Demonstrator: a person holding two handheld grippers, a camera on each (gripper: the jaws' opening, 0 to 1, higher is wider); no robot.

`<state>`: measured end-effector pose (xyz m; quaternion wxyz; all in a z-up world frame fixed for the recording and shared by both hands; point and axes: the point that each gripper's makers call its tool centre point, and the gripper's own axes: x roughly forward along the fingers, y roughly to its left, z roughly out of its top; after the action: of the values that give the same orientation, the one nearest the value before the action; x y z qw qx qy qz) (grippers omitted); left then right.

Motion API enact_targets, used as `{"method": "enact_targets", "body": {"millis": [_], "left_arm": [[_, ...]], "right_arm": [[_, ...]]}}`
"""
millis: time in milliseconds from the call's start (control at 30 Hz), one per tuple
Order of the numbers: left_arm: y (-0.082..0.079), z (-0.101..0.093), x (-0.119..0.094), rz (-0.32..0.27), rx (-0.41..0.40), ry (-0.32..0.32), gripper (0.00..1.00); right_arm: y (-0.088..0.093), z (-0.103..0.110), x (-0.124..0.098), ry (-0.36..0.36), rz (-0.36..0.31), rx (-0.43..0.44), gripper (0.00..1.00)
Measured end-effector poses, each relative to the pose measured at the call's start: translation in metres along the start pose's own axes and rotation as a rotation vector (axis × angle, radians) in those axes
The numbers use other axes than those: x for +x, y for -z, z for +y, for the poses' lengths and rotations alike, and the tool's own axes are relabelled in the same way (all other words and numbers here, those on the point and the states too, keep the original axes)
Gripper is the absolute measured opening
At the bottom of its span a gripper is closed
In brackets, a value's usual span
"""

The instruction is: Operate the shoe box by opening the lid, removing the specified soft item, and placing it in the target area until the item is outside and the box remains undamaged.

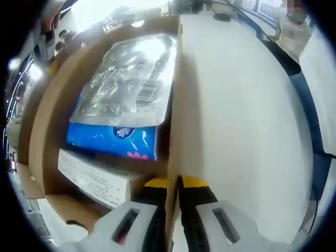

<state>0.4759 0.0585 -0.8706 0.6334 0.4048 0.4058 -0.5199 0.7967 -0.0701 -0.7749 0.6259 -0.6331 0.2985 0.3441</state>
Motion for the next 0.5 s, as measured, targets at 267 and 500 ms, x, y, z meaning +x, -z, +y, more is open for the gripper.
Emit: {"method": "enact_targets", "body": {"millis": [267, 500], "left_arm": [[0.0008, 0.0, -0.0001, -0.001, 0.001, -0.001, 0.03], [0.0005, 0.0001, -0.0011, 0.002, -0.009, -0.003, 0.03]], "right_arm": [[0.0002, 0.0017, 0.0057, -0.006, 0.0, 0.016, 0.16], [0.0008, 0.0035, 0.0037, -0.011, 0.0, 0.019, 0.16]]}}
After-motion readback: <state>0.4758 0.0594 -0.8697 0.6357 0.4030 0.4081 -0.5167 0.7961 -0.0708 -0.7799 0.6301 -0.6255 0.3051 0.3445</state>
